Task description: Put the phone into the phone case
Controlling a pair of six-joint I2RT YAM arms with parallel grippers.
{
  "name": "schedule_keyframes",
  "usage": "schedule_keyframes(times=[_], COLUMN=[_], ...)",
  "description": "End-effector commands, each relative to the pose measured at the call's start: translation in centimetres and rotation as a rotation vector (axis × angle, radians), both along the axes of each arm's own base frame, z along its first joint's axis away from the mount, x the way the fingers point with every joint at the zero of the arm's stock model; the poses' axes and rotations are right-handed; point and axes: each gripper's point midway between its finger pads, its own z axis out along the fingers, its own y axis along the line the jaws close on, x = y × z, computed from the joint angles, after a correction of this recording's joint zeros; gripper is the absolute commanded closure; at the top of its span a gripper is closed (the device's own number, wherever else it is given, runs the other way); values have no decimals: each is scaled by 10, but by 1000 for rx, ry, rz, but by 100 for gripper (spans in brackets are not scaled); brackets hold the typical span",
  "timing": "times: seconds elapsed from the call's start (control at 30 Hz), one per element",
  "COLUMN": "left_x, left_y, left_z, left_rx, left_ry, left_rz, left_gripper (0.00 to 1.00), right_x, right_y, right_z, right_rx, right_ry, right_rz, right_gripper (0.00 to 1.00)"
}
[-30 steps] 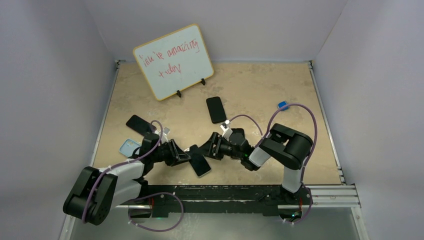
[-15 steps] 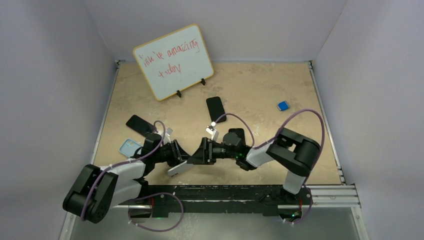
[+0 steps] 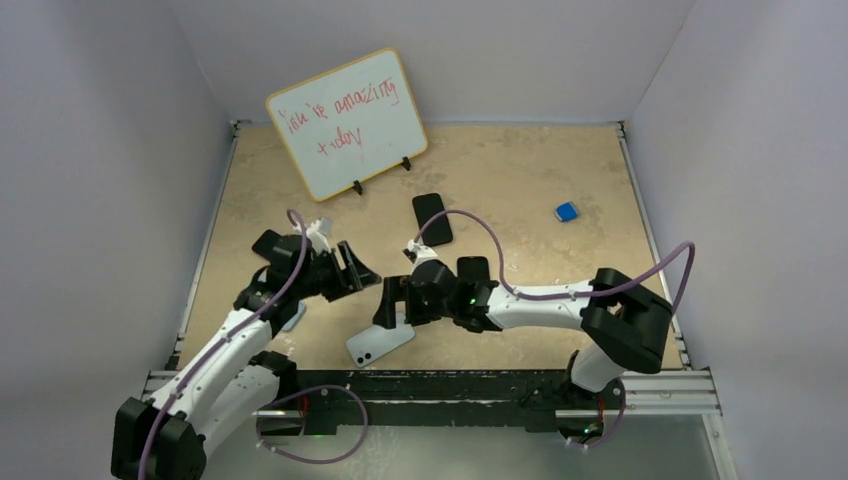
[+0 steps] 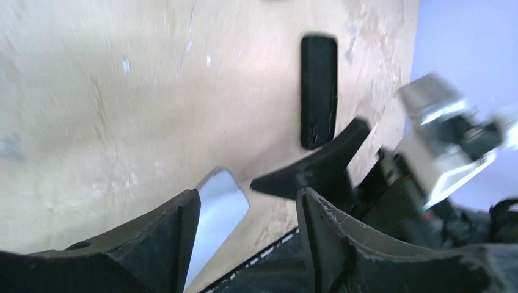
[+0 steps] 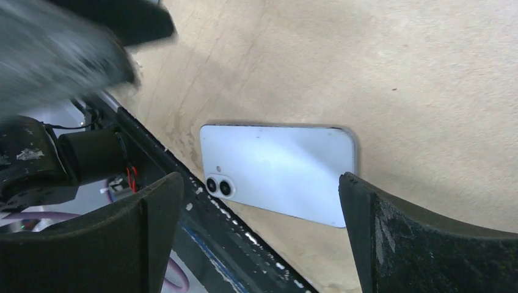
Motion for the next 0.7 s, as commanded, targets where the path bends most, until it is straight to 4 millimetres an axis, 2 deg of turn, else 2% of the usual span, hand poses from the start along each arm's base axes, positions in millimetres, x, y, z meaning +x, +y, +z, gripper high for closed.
schedule_keyframes(times=[0.0, 0.1, 0.17, 0.23, 0.27, 0.33, 0.4, 0.43, 0.47, 0.6, 0.67], left_x=[20, 26, 25, 18, 15, 8, 6, 5, 5, 1, 2], left_y=[29, 30, 24, 21, 21, 12, 7, 6, 5, -9, -20], left_z=[39, 61, 67, 63, 56, 55, 55, 54, 53, 44, 40], left_rx=[194, 209, 210, 236, 261, 248, 254, 279, 298, 382, 434], left_ry=[-125, -178, -203, -191, -166, -162, -169, -167, -164, -151, -168], left_rz=[65, 65, -3, -92, -127, -189, -209, -225, -239, -344, -417], left_gripper=[38, 37, 37, 36, 34, 29, 21, 13, 11, 10, 14], right_x=[10, 8, 7, 7, 8, 7, 7, 6, 4, -1, -3], right_y=[-8, -10, -14, -25, -30, -42, -54, -60, -68, -92, -102], right_z=[0, -2, 2, 8, 20, 32, 47, 55, 58, 82, 94], right_rx=[-210, -253, -264, -249, -216, -176, -137, -113, -101, -12, 46], right_ry=[-96, -55, -40, -41, -54, -72, -100, -111, -118, -148, -164], right_rz=[-93, -140, -183, -227, -247, -273, -291, -298, -305, -336, -346], right_gripper=[2, 4, 4, 4, 3, 3, 1, 1, 1, 1, 1])
